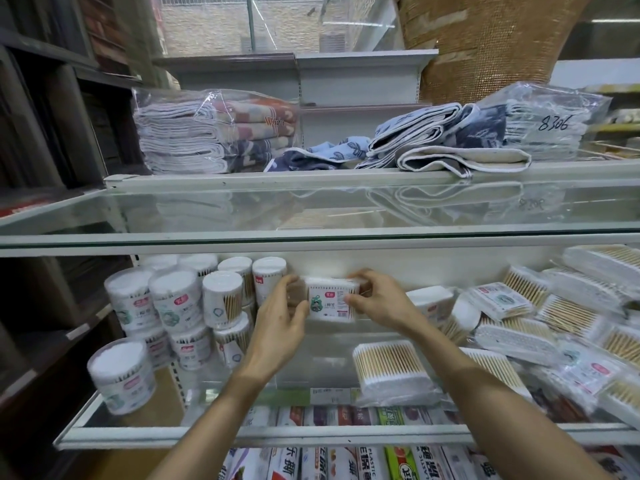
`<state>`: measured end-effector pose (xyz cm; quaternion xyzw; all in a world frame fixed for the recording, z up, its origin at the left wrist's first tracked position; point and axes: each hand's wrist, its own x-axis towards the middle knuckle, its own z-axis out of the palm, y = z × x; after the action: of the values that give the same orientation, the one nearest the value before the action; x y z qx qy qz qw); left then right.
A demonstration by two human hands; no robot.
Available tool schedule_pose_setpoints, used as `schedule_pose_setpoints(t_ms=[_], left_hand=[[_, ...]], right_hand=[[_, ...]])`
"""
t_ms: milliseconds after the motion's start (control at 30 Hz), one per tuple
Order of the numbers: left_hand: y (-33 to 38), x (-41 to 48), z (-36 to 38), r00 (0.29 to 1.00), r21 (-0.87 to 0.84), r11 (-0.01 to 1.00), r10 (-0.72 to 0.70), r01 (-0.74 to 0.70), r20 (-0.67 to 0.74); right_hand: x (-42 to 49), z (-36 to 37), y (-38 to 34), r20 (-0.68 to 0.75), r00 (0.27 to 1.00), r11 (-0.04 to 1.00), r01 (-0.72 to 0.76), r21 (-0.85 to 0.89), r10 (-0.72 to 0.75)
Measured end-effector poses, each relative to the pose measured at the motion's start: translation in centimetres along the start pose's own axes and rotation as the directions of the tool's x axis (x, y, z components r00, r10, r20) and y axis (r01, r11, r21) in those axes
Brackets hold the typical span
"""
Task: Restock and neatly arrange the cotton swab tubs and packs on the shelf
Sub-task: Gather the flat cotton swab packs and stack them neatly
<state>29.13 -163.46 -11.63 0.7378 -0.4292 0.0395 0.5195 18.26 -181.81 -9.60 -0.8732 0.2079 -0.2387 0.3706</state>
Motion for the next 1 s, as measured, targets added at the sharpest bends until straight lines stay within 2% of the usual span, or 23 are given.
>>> schedule_pose_setpoints(t_ms=[200, 333, 400, 500, 600, 700, 767, 867, 1000], left_hand=[[-1.4, -1.1, -0.9, 0.999, -0.011, 1.0, 0.003, -0.004, -0.035], [-1.9, -1.6, -1.4, 1.0, -0.001, 1.0, -0.016, 0.016, -0.024], [-1.4, -2.0, -1.4, 0.999, 0.002, 0.999, -0.035, 0.035, 0.027], [0.5, -3.1, -1.1, 0.969, 0.008, 1.0, -0.031, 0.03, 0.246], [2.3, -4.3, 0.4, 0.838, 0.028, 1.0, -0.021, 0.007, 0.546], [3.6, -5.2, 2.8, 0.741, 0.042, 0.999, -0.039, 0.015, 0.671], [3.9, -5.3, 4.1, 0.726, 0.036, 0.999, -0.026, 0.001, 0.688], [3.4, -4.9, 4.9, 0.778, 0.028, 1.0, -0.02, 0.004, 0.628], [2.5, -3.1, 3.8, 0.838, -0.127, 0.954, -0.169, 0.272, 0.519]], right_hand=[[0.8, 2.3, -0.4, 0.107, 0.994, 0.997, -0.025, -0.071, 0.033], [0.9, 2.5, -0.3, 0.088, 0.996, 0.995, -0.018, -0.097, 0.026], [0.8, 2.2, -0.4, 0.094, 0.995, 0.997, -0.023, -0.079, 0.03], [0.5, 1.6, -0.4, 0.046, 0.999, 0.995, -0.013, -0.095, 0.017], [0.0, 0.6, -0.6, -0.023, 1.0, 0.995, -0.002, -0.103, -0.001], [-0.8, -0.5, -0.8, -0.114, 0.993, 0.997, 0.029, -0.065, -0.036], [-1.5, -1.2, -0.7, -0.161, 0.985, 0.998, 0.053, -0.037, -0.059], [-2.2, -2.5, -0.4, -0.202, 0.976, 0.996, 0.085, 0.026, -0.079], [-3.4, -4.4, 0.5, -0.143, 0.987, 0.981, 0.102, 0.167, -0.078]])
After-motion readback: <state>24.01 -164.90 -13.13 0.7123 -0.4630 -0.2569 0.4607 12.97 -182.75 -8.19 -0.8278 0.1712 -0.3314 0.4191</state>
